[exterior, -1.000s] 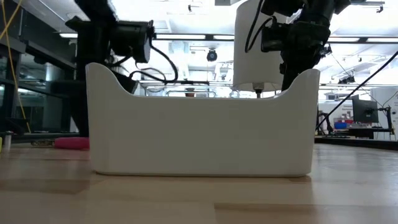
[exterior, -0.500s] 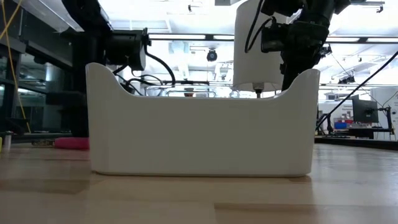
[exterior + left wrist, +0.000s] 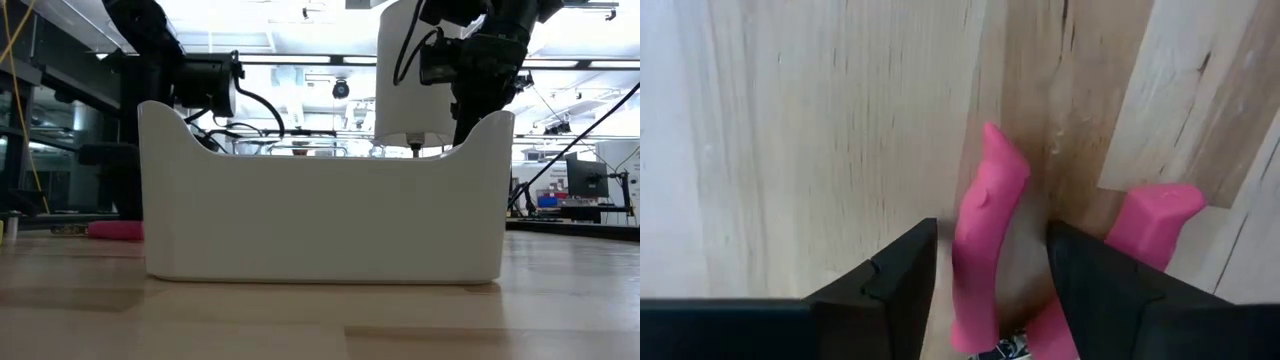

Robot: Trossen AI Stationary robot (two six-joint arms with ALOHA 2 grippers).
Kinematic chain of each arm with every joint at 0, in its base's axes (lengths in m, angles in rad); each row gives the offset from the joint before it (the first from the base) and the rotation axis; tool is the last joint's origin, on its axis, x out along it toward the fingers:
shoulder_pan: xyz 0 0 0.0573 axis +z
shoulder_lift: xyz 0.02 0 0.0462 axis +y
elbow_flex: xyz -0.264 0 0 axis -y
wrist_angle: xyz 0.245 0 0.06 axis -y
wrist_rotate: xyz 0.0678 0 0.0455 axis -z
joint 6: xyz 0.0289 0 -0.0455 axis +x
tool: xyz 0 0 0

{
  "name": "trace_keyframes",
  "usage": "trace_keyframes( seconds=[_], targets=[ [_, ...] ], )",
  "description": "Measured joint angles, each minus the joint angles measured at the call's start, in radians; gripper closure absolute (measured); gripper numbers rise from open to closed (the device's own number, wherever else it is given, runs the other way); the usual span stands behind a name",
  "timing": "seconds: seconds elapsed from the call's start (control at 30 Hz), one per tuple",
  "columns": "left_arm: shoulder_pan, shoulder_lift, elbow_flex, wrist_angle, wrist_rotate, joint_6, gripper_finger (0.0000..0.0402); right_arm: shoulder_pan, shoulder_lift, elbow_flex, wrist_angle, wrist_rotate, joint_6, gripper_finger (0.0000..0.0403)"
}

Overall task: Pick & Place School Supplies
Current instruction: Put the pink hole puncher into the transparent bin

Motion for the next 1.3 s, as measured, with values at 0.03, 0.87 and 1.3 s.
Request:
trace_keyframes(
  seconds=[0.03,0.87,1.3],
  targets=[
    [0.0,0.0,0.0,0.001,0.0,0.0,0.0227,0.0,0.0,0.0,0.0,0.0,0.0,0.0316],
    [0.001,0.001,0.0,0.004,0.015,-0.011,0.0333,0.0,0.0,0.0,0.0,0.0,-0.002,0.0316],
    [-0.001,0.001,0.001,-0.002,0.017,-0.014,0.0352,0.0,0.0,0.0,0.0,0.0,-0.002,0.0316]
  ],
)
